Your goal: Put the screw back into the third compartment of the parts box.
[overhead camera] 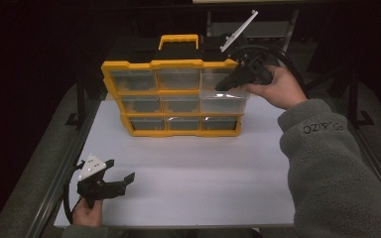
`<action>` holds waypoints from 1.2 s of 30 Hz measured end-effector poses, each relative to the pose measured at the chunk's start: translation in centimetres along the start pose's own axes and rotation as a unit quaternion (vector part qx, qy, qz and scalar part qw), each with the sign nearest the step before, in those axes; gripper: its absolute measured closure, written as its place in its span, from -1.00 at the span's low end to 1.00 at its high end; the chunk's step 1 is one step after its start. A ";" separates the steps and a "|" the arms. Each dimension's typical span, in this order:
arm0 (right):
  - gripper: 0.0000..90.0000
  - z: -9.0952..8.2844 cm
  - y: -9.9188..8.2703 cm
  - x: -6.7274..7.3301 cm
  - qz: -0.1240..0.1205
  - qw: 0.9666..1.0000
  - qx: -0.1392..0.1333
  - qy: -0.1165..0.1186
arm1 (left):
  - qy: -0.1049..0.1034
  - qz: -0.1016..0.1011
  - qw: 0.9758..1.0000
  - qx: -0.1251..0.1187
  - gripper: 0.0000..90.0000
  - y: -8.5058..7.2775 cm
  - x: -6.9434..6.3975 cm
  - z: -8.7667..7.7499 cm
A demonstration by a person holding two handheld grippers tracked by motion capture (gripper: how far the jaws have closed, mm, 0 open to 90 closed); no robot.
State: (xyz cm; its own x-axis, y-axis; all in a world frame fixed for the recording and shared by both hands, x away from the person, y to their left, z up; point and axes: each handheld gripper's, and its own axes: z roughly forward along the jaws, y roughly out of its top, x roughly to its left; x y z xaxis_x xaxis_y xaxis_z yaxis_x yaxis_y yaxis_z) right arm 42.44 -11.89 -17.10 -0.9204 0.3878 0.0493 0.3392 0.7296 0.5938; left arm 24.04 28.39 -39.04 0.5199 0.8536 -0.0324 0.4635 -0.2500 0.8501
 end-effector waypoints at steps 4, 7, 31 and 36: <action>0.67 -1.2 -0.3 0.1 0.004 1.000 -0.015 -0.009 | 0.000 0.001 1.000 0.000 -0.70 0.0 0.0 0.0; 0.57 -2.5 -0.8 0.1 0.011 0.999 -0.029 -0.019 | 0.001 0.002 1.000 0.001 -0.70 0.0 0.0 -0.1; -0.03 -8.9 -8.9 0.5 0.083 0.989 -0.096 -0.078 | 0.002 0.004 1.000 0.003 -0.70 0.0 -0.3 -0.2; -0.14 -7.9 -11.2 0.5 0.097 0.987 -0.106 -0.078 | 0.002 0.004 1.000 -0.003 -0.70 0.0 -0.2 -0.1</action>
State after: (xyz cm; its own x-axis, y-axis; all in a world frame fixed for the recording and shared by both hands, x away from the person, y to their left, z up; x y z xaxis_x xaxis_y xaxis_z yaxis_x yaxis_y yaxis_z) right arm 36.64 -24.32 -17.33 -0.7950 0.6032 0.0642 0.4431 0.5051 0.7406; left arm 23.83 28.23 -38.97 0.5213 0.8531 -0.0234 0.4552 -0.2547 0.8532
